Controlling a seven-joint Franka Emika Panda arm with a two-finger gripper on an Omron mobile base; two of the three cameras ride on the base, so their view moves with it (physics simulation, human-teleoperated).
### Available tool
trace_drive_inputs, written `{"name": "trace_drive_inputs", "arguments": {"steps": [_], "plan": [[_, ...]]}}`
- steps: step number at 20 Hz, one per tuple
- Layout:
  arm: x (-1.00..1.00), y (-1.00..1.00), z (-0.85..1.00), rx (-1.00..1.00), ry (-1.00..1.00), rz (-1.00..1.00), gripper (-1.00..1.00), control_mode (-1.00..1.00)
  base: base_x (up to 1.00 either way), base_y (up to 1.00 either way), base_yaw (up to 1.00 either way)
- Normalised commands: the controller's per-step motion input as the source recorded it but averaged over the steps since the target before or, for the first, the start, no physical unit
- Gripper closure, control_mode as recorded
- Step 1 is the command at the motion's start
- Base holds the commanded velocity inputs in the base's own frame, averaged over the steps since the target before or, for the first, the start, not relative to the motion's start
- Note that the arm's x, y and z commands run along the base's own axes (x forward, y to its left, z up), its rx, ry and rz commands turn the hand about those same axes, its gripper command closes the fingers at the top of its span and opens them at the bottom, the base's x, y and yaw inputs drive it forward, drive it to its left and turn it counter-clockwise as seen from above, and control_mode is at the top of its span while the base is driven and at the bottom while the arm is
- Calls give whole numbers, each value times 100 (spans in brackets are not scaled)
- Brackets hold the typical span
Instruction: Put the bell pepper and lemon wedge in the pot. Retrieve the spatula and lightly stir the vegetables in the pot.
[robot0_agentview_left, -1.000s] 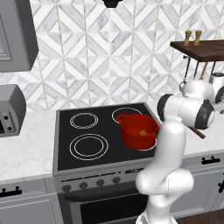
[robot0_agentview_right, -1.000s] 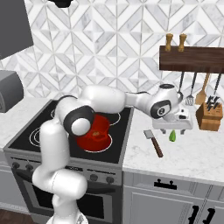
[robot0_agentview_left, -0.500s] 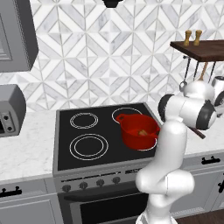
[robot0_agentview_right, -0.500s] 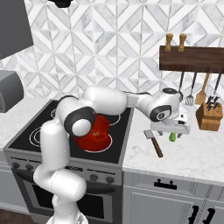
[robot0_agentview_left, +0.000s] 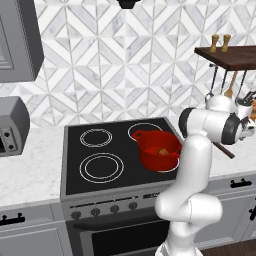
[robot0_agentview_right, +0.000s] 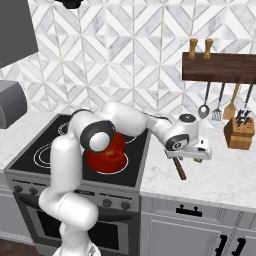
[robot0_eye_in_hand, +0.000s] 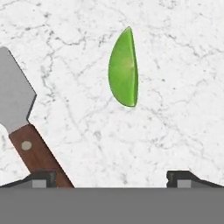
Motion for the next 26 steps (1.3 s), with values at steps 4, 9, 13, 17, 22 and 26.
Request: {"name": "trace_drive_inputs", "arguments": {"steps": [4,9,13,17,22,26], "plan": [[55,-30,-28,0,-3,0,-100,-100,0,0,0],[60,-29,-21,0,-1,0,-100,-100,0,0,0],[60,-32,-10,0,0,0,-100,-100,0,0,0],[54,-28,-20,0,0,0,-100,-100,0,0,0],[1,-8,-54,0,3,0,100,-100,0,0,0],[-59,2,-67,0,2,0,100,-100,0,0,0]]}}
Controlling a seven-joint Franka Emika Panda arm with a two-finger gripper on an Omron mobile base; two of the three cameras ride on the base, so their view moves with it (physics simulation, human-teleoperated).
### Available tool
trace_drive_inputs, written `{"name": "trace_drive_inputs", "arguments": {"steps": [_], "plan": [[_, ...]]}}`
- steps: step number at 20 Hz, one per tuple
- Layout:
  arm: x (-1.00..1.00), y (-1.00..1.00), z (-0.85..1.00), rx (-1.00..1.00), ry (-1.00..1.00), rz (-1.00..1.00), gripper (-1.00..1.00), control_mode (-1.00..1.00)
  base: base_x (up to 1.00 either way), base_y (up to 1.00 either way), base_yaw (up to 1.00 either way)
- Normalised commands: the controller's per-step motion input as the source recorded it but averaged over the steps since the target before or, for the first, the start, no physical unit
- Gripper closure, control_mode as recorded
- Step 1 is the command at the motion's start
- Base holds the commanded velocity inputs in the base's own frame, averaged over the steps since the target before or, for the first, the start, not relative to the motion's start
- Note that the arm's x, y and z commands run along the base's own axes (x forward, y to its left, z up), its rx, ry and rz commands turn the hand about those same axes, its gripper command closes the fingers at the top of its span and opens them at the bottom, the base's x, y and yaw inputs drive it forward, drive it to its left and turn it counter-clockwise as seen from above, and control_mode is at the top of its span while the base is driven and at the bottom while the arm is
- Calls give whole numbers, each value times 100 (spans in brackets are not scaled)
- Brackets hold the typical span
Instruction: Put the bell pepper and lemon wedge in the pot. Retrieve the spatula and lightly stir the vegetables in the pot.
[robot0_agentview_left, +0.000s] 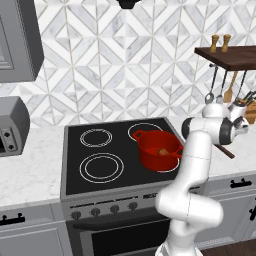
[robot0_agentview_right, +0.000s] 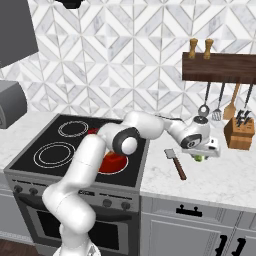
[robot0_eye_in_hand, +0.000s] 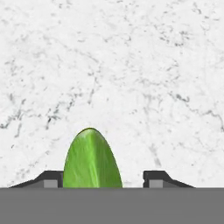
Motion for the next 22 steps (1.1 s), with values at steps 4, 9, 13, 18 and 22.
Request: {"name": "trace_drive_inputs", "arguments": {"steps": [4,9,13,18,22], "plan": [[-63,5,-43,0,0,0,100,-100,0,0,0],[-87,31,39,0,-19,0,100,-100,0,0,0],[-51,60,100,3,-18,0,100,-100,0,0,0],[-46,93,100,1,-5,0,100,-100,0,0,0],[-27,100,100,0,2,0,100,-100,0,0,0]]}}
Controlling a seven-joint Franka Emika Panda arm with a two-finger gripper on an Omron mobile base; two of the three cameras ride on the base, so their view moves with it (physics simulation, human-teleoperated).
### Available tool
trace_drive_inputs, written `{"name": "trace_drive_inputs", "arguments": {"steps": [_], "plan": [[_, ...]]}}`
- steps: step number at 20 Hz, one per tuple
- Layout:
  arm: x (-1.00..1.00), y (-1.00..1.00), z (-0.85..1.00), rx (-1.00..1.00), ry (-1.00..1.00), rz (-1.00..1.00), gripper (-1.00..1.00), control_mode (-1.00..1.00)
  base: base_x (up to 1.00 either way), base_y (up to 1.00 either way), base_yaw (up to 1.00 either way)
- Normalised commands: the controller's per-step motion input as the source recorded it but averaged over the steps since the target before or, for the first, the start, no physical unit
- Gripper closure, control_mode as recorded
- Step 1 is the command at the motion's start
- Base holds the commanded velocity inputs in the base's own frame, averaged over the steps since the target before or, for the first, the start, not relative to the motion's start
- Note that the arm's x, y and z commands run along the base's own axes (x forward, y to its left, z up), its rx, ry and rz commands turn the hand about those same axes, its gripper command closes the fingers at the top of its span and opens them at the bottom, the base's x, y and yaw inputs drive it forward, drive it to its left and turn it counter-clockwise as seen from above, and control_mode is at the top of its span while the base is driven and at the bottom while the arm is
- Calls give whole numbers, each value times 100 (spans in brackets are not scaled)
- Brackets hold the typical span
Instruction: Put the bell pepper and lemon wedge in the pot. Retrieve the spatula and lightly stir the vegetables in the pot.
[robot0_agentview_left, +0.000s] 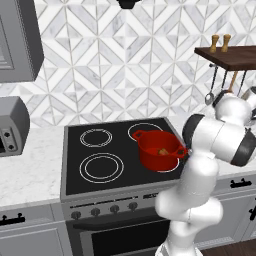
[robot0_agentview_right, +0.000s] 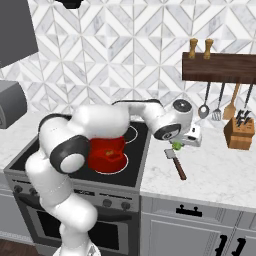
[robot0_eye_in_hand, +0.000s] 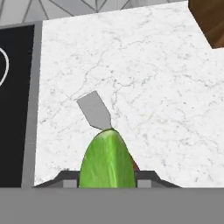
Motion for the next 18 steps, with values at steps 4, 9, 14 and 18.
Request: {"name": "trace_drive_inputs", "arguments": {"steps": [4,9,14,18], "plan": [[-5,100,100,2,13,2,100,-100,0,0,0],[-17,100,64,1,16,7,100,-100,0,0,0],[-23,100,0,0,19,12,100,-100,0,0,0],[-4,100,-22,0,17,9,100,-100,0,0,0]]}}
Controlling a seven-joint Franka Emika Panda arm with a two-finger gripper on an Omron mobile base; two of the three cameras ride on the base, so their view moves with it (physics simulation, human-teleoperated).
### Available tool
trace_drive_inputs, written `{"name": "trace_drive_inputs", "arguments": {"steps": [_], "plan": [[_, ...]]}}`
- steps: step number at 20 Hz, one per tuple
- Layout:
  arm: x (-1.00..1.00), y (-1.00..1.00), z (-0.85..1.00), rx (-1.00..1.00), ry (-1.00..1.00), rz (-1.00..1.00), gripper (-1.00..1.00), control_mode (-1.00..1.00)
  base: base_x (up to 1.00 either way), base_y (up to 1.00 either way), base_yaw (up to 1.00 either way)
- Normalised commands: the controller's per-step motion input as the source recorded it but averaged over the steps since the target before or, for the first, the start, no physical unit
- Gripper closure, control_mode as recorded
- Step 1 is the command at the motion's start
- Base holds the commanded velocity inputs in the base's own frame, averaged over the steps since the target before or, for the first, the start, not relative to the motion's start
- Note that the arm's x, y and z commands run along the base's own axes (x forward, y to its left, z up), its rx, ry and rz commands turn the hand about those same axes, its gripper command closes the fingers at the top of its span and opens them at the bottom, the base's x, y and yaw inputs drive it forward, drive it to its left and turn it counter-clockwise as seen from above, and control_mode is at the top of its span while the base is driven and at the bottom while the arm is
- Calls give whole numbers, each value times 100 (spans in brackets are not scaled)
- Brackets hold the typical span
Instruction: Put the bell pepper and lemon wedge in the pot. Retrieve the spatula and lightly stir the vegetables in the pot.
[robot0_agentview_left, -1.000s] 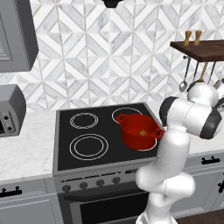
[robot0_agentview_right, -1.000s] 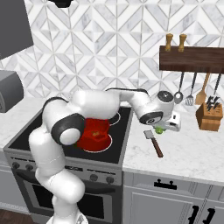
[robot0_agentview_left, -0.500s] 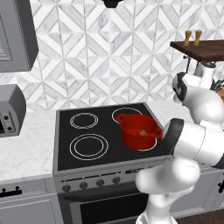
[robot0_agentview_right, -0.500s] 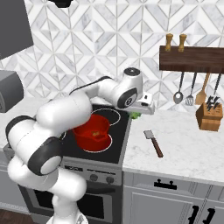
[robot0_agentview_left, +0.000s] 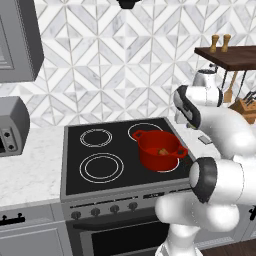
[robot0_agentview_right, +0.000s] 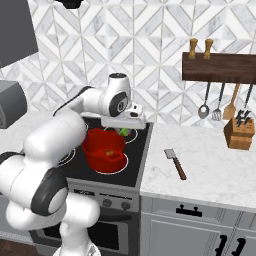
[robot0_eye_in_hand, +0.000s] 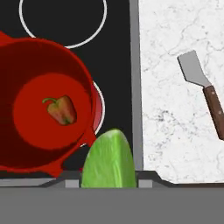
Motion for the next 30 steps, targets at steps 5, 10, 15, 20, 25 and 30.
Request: {"name": "trace_drive_inputs", "arguments": {"steps": [5,10,15,20,25,30], "plan": [[11,95,-25,0,16,6,100,-100,0,0,0],[47,43,-40,0,15,1,100,-100,0,0,0],[31,16,-61,0,4,0,100,-100,0,0,0],[31,22,-60,0,0,0,100,-100,0,0,0],[30,5,-47,0,0,0,100,-100,0,0,0],[27,0,-40,1,0,0,100,-100,0,0,0]]}}
